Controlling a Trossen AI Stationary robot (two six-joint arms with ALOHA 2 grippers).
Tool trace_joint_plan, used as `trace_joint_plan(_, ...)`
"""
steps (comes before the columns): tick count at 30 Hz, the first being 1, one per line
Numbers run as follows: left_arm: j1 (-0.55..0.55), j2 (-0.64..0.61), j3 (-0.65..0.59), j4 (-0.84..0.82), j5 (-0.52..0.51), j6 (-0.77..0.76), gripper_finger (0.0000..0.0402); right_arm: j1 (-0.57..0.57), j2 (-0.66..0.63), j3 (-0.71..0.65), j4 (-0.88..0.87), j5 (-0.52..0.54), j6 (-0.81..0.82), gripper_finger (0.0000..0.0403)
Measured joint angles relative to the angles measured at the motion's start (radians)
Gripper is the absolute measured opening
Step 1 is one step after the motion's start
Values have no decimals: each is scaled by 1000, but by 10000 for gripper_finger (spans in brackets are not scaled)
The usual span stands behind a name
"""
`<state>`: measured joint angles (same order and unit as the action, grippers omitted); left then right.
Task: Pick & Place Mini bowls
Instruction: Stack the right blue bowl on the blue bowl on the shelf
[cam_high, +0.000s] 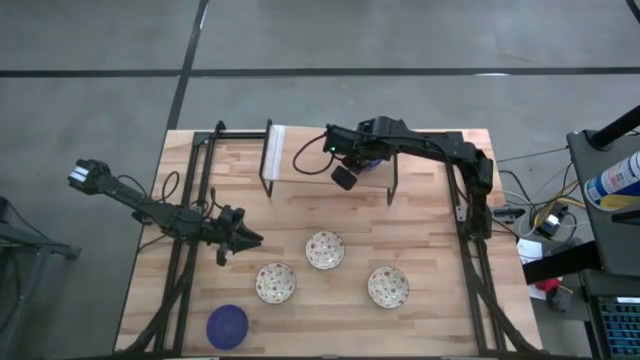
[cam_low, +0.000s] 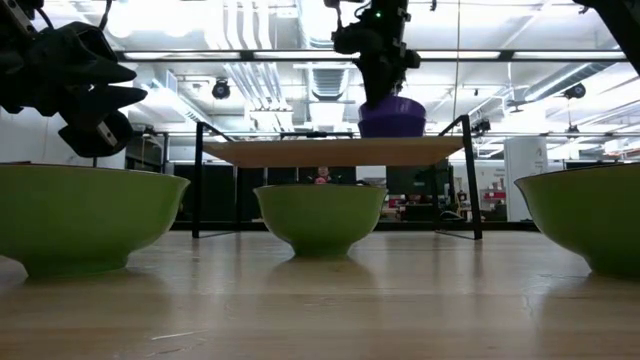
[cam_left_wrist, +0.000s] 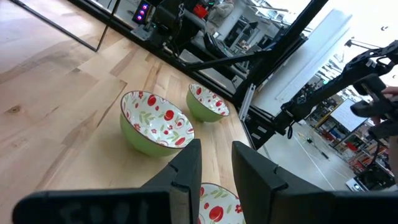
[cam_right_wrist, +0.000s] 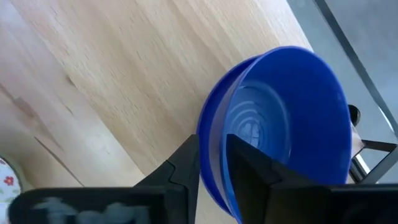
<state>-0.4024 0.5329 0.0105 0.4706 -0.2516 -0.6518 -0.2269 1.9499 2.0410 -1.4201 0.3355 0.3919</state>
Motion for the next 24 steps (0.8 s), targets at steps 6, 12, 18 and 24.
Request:
trace_joint_plan(6, 0, 0, 0, 0, 0, 0, 83, 2, 0, -15, -2, 3, -6, 39)
trace_joint_plan(12, 0, 0, 0, 0, 0, 1, 83, 4, 0, -33, -4, 22, -21, 11)
trace_joint_plan(18, 0, 0, 0, 0, 0, 1, 83, 7, 1, -62, -3, 33, -25, 9)
trace_joint_plan(24, 0, 0, 0, 0, 0, 1, 83, 7, 1, -64, -3, 33, -22, 9)
